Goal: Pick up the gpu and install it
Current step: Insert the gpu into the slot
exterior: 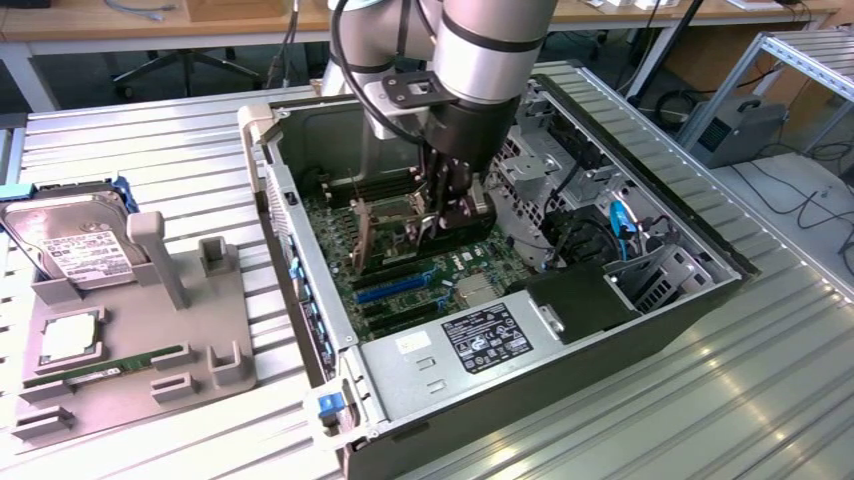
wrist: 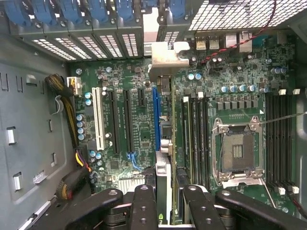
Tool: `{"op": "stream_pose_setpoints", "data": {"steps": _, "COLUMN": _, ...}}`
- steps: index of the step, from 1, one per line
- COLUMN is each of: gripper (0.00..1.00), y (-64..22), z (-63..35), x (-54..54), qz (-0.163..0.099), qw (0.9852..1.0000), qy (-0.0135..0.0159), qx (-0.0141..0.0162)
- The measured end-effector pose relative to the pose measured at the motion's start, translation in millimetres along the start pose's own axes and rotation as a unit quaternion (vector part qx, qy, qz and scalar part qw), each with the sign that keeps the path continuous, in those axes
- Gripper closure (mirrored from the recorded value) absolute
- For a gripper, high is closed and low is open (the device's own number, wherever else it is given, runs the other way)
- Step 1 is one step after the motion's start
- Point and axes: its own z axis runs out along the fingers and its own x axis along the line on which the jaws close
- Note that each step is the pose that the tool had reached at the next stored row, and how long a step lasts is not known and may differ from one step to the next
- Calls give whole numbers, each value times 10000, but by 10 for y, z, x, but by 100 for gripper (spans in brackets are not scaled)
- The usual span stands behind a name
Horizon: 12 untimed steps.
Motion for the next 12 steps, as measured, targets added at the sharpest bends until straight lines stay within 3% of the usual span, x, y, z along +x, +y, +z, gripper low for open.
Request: {"op": "stream_pose_setpoints", "data": {"steps": 12, "gripper": 73, "y": 19, "z": 13, "x": 16, "qz": 0, "qw": 10000, "qy": 0, "qx": 0}}
